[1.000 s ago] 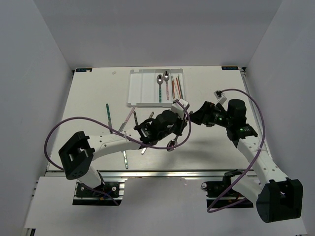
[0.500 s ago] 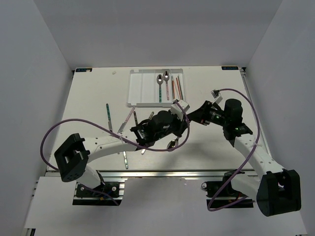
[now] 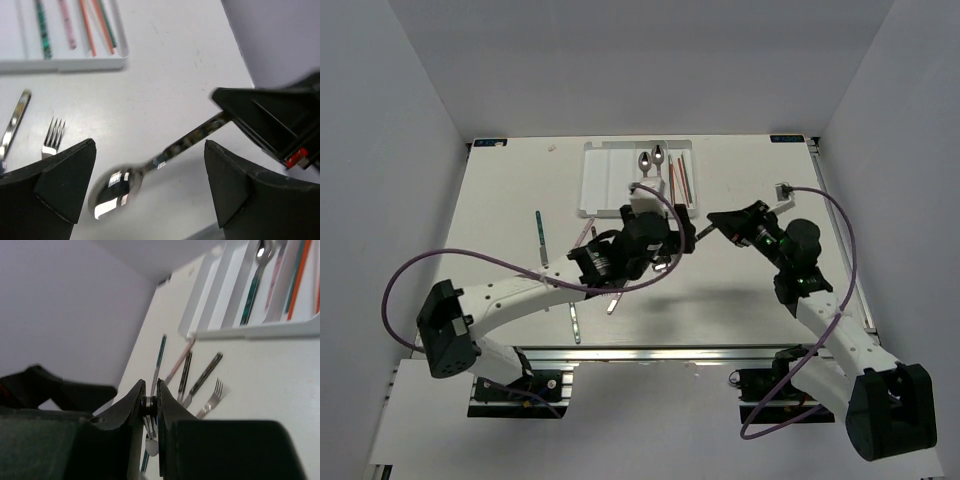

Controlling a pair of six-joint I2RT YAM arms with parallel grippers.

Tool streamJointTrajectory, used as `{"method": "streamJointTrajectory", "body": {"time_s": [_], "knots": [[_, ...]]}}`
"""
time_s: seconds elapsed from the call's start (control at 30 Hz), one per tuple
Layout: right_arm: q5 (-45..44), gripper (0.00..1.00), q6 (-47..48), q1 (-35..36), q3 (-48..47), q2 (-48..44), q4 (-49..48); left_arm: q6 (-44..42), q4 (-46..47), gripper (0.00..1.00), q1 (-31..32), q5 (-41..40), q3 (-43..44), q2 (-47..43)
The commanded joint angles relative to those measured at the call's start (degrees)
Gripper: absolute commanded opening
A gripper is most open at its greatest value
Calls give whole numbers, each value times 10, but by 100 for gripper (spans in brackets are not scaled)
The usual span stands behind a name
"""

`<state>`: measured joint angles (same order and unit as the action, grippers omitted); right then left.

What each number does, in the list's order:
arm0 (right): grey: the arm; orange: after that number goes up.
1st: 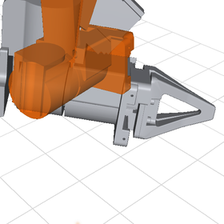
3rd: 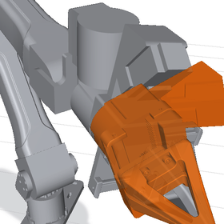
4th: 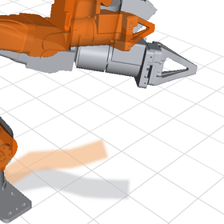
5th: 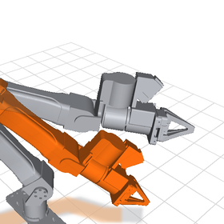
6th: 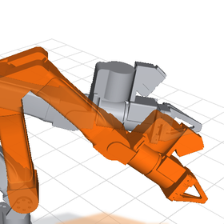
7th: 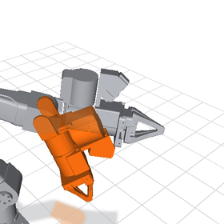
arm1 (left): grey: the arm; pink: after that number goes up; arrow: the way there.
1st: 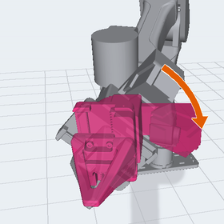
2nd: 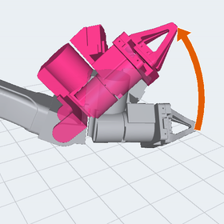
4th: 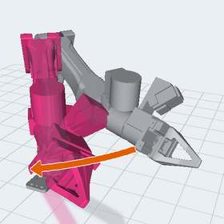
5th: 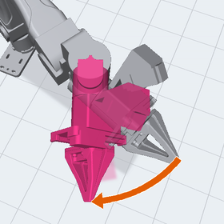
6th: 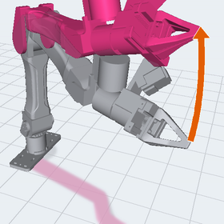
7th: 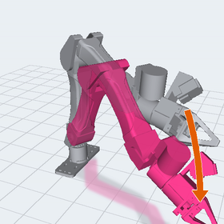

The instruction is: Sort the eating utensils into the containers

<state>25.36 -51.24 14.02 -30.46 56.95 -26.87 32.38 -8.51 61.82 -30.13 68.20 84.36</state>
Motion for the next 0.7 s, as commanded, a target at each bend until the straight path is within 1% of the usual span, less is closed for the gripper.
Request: {"method": "streamJointTrajectory", "body": {"time_s": [0.0, 0.03, 0.07, 0.1, 0.13, 0.17, 0.2, 0.27, 0.33, 0.4, 0.47, 0.53, 0.67], "knots": [[-187, 0, -62, 1, 76, -54, -200, 272, -156, 98, -3, -119, 4, -81], [-215, 0, -89, 1, 95, -61, -286, 305, -143, 98, -3, -89, -23, -102], [-248, 0, -102, 1, 112, -68, -324, 362, -72, 98, -3, -72, -98, -153], [-252, 0, -111, 2, 139, -68, -362, 375, 3, 98, -3, -16, -149, -181], [-273, 0, -125, 3, 149, -69, -429, 386, 157, 98, -3, 0, -199, -207], [-280, 0, -130, 4, 156, -68, -452, 400, 223, 98, -3, 9, -275, -239], [-277, 0, -130, 5, 160, -66, -470, 400, 284, 98, -3, 22, -299, -243], [-276, 0, -128, 7, 167, -69, -496, 393, 351, 98, -3, 44, -305, -228], [-280, 0, -120, 12, 175, -81, -514, 395, 378, 98, -3, 61, -300, -208], [-287, 0, -110, 12, 179, -102, -503, 416, 429, 98, -3, 69, -309, -183], [-279, 0, -105, 12, 182, -119, -494, 437, 485, 98, -3, 58, -322, -171], [-266, 0, -105, 13, 184, -126, -492, 436, 548, 98, -6, 58, -330, -149], [-259, 0, -112, 16, 194, -125, -501, 427, 579, 98, -8, 67, -296, -101]]}}
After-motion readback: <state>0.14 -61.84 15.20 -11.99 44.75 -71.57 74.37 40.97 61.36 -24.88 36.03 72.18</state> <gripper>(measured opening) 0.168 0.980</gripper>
